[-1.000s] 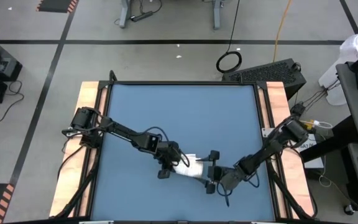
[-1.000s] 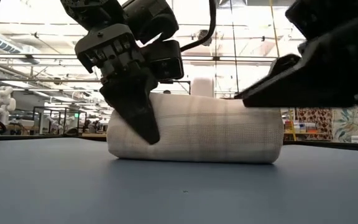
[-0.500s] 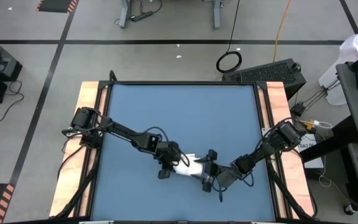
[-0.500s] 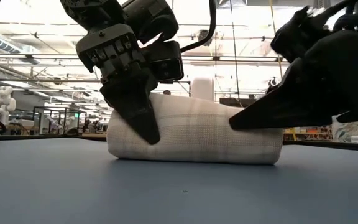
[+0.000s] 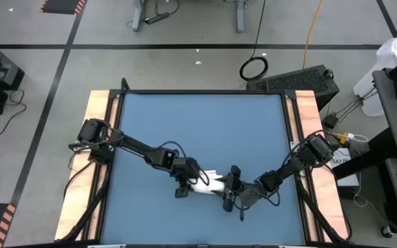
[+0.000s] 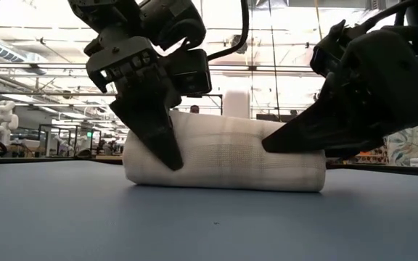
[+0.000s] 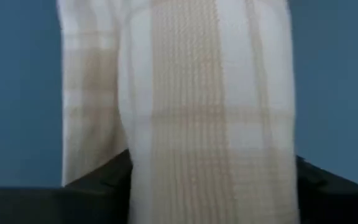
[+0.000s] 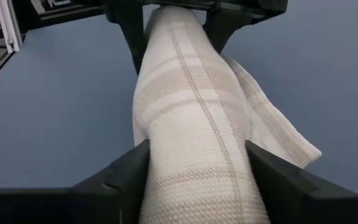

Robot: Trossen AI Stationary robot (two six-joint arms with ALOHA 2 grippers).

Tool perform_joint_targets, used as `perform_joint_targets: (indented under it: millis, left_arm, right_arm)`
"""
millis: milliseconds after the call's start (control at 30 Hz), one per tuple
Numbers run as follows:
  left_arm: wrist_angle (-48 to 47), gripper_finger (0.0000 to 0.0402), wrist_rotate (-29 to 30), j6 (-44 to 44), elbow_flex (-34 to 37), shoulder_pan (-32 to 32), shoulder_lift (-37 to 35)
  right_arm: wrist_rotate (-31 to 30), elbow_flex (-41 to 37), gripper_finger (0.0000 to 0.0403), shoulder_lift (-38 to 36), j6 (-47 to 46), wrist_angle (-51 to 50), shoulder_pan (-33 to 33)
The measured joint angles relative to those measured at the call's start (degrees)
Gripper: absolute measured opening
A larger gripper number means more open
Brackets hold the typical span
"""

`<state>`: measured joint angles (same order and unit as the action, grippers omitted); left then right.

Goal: Roll towel
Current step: Roll the white towel

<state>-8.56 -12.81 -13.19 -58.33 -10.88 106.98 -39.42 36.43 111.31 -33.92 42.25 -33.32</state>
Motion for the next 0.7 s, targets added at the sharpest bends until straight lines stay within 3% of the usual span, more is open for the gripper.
perform_joint_targets:
  millis: [133,267,500,700]
  left_arm:
    - [-2.41,0.0295,0.71,0.26,0.25,0.98,-3.53]
    - [-7.08,0.0322,0.70,1.36,0.10,2.57,-8.80]
    - [-10.32,0.0329,8.95,3.73,-0.01,2.86,-17.00]
    - [-6.97,0.0329,9.96,7.94,-0.20,-2.47,-15.04]
  right_arm:
    - [0.35,0.00,0.0211,0.00,-1.21,-0.57,0.02]
    - [0.84,-0.09,0.0211,0.02,-2.50,-1.02,0.05]
    - [2.29,-0.14,0.0210,0.02,-10.74,-2.51,0.79]
    - [6.67,-0.11,0.0210,-0.02,-17.61,-2.49,1.92]
